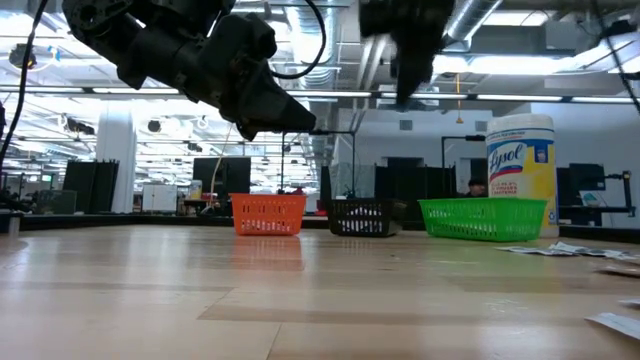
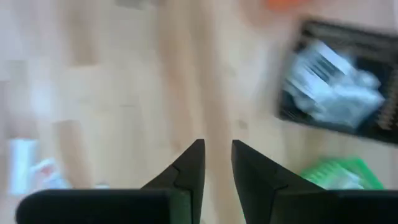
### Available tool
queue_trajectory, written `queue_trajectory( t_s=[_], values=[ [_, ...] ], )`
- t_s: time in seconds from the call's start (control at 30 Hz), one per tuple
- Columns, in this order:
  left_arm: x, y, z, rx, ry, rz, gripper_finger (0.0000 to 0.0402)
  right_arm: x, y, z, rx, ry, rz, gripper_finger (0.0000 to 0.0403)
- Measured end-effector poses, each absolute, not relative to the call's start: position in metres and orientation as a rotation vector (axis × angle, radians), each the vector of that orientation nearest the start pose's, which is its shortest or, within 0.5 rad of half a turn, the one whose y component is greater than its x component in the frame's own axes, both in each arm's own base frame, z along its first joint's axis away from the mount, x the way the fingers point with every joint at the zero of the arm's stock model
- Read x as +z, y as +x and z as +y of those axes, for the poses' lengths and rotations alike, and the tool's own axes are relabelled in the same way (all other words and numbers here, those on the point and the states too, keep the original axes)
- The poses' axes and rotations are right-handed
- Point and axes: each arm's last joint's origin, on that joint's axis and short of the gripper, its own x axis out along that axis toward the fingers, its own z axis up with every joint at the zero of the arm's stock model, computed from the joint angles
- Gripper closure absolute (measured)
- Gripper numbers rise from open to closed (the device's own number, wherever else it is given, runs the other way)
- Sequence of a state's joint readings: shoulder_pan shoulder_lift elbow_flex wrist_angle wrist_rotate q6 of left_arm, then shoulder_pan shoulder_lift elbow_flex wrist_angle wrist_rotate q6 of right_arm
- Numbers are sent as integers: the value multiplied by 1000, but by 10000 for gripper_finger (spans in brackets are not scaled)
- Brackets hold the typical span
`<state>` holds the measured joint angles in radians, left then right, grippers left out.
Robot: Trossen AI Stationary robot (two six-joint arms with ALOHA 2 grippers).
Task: Pick & Place First Aid Supplies
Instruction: Put the black towelette pack into the black basket
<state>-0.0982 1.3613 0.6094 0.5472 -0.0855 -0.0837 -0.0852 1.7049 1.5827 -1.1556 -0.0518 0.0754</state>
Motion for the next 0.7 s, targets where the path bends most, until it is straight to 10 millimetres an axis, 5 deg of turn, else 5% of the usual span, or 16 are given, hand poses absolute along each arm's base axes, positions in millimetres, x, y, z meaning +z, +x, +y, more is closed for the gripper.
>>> queue_trajectory(
  t_s=[0.1,0.2,0.37,0.7],
  values=[
    [218,278,-25,-6,-68,214,334,319,324,12,10,106,1190,329],
    [217,278,-26,-9,-72,222,334,316,311,43,79,93,1122,329],
    [217,278,-29,-15,-114,222,334,268,272,66,-8,195,1129,330],
    [217,278,-31,-20,-117,222,334,175,197,65,-304,464,1303,330]
  ],
)
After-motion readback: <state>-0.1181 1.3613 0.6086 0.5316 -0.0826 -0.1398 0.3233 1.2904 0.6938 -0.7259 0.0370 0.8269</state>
